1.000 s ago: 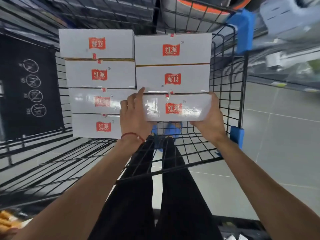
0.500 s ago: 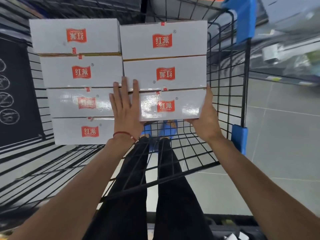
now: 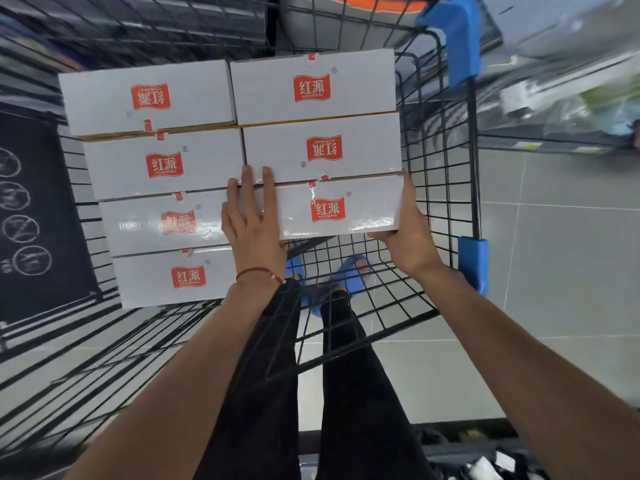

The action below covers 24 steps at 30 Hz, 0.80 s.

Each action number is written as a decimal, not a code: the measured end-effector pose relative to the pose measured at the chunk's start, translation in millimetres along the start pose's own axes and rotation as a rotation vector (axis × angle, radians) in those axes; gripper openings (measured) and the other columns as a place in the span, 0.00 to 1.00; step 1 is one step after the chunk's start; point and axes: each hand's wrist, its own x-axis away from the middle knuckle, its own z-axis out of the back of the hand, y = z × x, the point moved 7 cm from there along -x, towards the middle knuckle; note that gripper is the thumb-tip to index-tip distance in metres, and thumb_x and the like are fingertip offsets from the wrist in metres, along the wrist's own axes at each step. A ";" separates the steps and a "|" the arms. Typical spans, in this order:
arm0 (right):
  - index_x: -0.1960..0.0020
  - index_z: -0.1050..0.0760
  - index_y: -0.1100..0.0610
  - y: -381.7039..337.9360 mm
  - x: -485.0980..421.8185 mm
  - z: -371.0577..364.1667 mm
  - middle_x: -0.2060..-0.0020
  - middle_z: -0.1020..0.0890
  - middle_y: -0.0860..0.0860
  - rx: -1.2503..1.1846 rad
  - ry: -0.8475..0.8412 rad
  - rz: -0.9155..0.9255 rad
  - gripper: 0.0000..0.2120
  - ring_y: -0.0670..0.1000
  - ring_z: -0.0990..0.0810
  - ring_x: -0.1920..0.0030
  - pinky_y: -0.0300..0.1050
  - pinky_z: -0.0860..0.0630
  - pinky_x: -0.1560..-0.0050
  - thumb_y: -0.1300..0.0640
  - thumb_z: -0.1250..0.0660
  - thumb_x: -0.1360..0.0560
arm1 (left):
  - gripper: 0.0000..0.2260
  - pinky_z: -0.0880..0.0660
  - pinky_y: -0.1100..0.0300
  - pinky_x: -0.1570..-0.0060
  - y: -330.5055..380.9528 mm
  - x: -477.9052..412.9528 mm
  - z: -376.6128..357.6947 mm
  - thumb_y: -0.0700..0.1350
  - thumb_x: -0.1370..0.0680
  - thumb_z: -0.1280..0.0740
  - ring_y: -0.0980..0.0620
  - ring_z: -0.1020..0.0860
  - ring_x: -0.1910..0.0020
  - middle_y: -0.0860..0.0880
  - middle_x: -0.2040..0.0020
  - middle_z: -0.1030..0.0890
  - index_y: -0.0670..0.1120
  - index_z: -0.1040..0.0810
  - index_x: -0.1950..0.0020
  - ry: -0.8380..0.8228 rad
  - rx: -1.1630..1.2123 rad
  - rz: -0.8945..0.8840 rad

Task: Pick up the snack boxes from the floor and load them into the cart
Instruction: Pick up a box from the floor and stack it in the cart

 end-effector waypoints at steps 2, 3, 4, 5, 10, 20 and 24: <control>0.18 0.48 0.44 -1.6 1.9 1.9 0.35 0.22 0.46 -0.007 -0.006 0.009 0.50 0.46 0.23 0.35 0.35 0.22 0.42 0.73 0.27 0.27 | 0.55 0.52 0.39 0.23 2.1 0.2 4.3 0.42 0.32 0.20 0.37 0.54 0.20 0.41 0.18 0.54 0.48 0.57 0.18 -0.017 0.002 -0.005; 0.18 0.47 0.44 -2.5 3.8 3.0 0.35 0.22 0.47 -0.013 -0.014 0.021 0.50 0.46 0.23 0.35 0.40 0.22 0.37 0.74 0.27 0.27 | 0.55 0.52 0.39 0.23 2.4 0.3 6.2 0.43 0.31 0.21 0.37 0.55 0.20 0.40 0.18 0.55 0.48 0.57 0.18 -0.031 0.004 -0.007; 0.18 0.46 0.44 -3.1 6.4 4.8 0.34 0.22 0.47 -0.012 -0.022 0.033 0.49 0.47 0.23 0.34 0.44 0.23 0.33 0.74 0.27 0.27 | 0.54 0.53 0.39 0.23 2.6 1.4 8.6 0.44 0.30 0.22 0.37 0.55 0.20 0.40 0.18 0.56 0.48 0.58 0.18 -0.051 0.008 -0.005; 0.18 0.45 0.45 -4.1 9.8 7.3 0.34 0.22 0.48 -0.012 -0.026 0.044 0.47 0.47 0.23 0.34 0.47 0.24 0.31 0.73 0.27 0.26 | 0.53 0.54 0.40 0.23 3.1 2.6 11.0 0.44 0.29 0.23 0.38 0.56 0.20 0.41 0.18 0.56 0.48 0.58 0.18 -0.073 0.015 -0.001; 0.19 0.38 0.53 -11.9 36.8 23.4 0.28 0.25 0.52 -0.061 0.034 0.061 0.37 0.51 0.26 0.29 0.53 0.28 0.26 0.69 0.28 0.23 | 0.46 0.48 0.38 0.23 21.0 23.4 30.3 0.52 0.25 0.27 0.41 0.55 0.20 0.45 0.18 0.58 0.50 0.56 0.18 -0.146 0.133 0.042; 0.30 0.23 0.56 -26.5 154.3 93.3 0.39 0.20 0.45 -0.242 0.221 0.308 0.18 0.42 0.23 0.39 0.42 0.24 0.34 0.64 0.31 0.19 | 0.34 0.45 0.49 0.23 122.0 118.7 102.0 0.50 0.20 0.34 0.45 0.46 0.21 0.46 0.19 0.47 0.48 0.46 0.18 -0.020 0.285 -0.154; 0.30 0.22 0.55 7.8 208.3 135.2 0.36 0.19 0.47 -0.331 0.271 0.301 0.17 0.48 0.21 0.37 0.48 0.23 0.34 0.62 0.32 0.18 | 0.31 0.45 0.46 0.22 181.9 167.2 117.9 0.52 0.19 0.35 0.45 0.45 0.21 0.44 0.20 0.42 0.46 0.42 0.19 0.020 0.298 -0.279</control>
